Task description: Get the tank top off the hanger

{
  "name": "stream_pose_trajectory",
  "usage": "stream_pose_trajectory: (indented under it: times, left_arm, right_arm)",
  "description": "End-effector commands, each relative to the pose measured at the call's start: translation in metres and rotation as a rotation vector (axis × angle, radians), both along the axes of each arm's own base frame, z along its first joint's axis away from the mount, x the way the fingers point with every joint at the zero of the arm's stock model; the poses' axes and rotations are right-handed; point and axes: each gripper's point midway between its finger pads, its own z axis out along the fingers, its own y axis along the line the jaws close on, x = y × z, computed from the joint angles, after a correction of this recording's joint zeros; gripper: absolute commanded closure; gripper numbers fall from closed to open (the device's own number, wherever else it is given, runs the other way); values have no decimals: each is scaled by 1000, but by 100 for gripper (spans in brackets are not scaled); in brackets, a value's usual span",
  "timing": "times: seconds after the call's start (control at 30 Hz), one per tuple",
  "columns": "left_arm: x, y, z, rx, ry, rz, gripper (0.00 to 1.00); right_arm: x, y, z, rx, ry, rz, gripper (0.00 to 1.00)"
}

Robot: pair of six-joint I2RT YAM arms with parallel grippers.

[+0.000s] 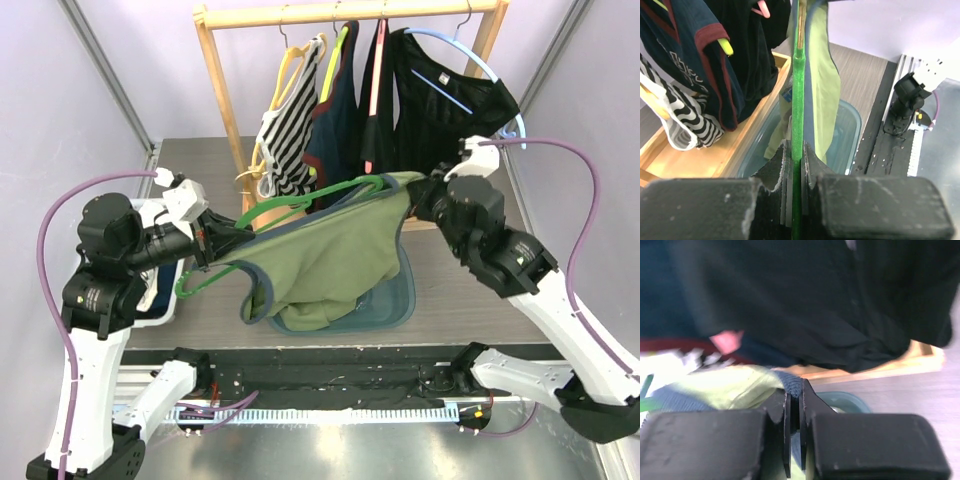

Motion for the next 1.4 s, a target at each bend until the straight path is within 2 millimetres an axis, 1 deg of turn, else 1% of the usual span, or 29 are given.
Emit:
stream_pose_trajectory:
  times: [0.0, 0.03, 0.07, 0.1, 0.17, 0.23, 0.27, 0.33, 0.37, 0.43, 0.47, 0.5, 0.57, 0.6, 0.63, 0.7, 0.73, 0.77, 0.8, 0.83, 0.87, 0.9, 0.93, 0.97, 1.03, 1.07, 1.13, 1.23, 1.37]
  left_arm:
    - [-23, 7, 17, 20, -90, -7, 100]
    - [-24, 7, 18, 21, -95, -7, 100]
    - [-25, 7, 18, 20, -96, -10, 100]
    - [-26, 7, 18, 21, -93, -12, 100]
    - [-25, 6, 18, 20, -93, -13, 100]
    - [-23, 6, 18, 17, -89, -14, 100]
    - [-19, 5, 21, 11, -97, -14, 100]
    - [-15, 2, 24, -10, -79, -16, 100]
    - [-7, 0, 30, -21, -94, -17, 100]
    - [0, -4, 38, -48, -87, -26, 100]
    - [12, -8, 45, -70, -71, -28, 100]
    - [15, -11, 49, -79, -64, -36, 100]
    - [26, -16, 54, -90, -39, -44, 100]
    - [37, -20, 56, -90, -23, -46, 100]
    - [38, -25, 57, -89, -15, -58, 100]
    - [45, -31, 59, -72, 2, -72, 100]
    - [43, -36, 57, -59, 8, -88, 100]
    - [41, -38, 48, -40, 64, -89, 100]
    - [43, -42, 46, 9, 12, -109, 100]
    - [45, -42, 26, 70, 76, -83, 100]
    - [33, -54, 18, 117, 80, -140, 100]
    - [29, -58, 10, 172, 58, -169, 100]
    - [26, -61, -3, 229, 102, -188, 100]
    - [19, -68, -8, 263, 100, -213, 100]
    - [18, -72, -12, 290, 100, -231, 100]
    - [16, -73, -13, 296, 96, -238, 100]
    - [10, -74, -20, 331, 88, -269, 100]
    - [0, -75, -35, 412, 104, -324, 100]
    - [-8, -82, -40, 454, 131, -390, 100]
  right_arm:
    - [23, -74, -8, 15, 54, -246, 99]
    - [26, -69, -15, 25, 80, -206, 99]
    - [29, -70, -26, 23, 105, -205, 99]
    - [32, -74, -30, 29, 110, -212, 99]
    - [34, -67, -35, 33, 102, -173, 99]
    - [29, -59, -33, 43, 80, -115, 99]
    - [27, -47, -33, 59, 66, -45, 99]
    - [20, -38, -29, 58, 38, 35, 97]
    - [18, -29, -30, 62, 26, 90, 96]
    - [7, -8, -30, 72, 22, 225, 85]
    - [1, -1, -27, 66, 4, 286, 79]
    - [-8, 8, -23, 73, -5, 355, 64]
    - [-19, 13, -11, 58, -45, 423, 50]
    - [-24, 15, -6, 52, -56, 451, 40]
    - [-29, 18, -1, 42, -63, 487, 36]
    - [-41, 15, 14, -10, -86, 521, 27]
    - [-47, 17, 19, -27, -90, 553, 25]
    - [-58, 13, 30, -44, -94, 567, 23]
    - [-60, 12, 34, -80, -101, 581, 22]
    - [-71, 11, 52, -85, -143, 609, 22]
    - [-77, 11, 55, -99, -141, 630, 21]
    - [-82, 11, 63, -113, -170, 648, 21]
    - [-84, 11, 70, -121, -187, 660, 21]
    - [-93, 11, 85, -126, -225, 681, 22]
    - [-93, 13, 92, -155, -243, 706, 23]
    - [-100, 16, 100, -155, -263, 740, 25]
    - [-101, 26, 97, -170, -257, 806, 25]
    - [-115, 46, 87, -165, -217, 962, 25]
    - [-126, 62, 73, -145, -180, 1089, 26]
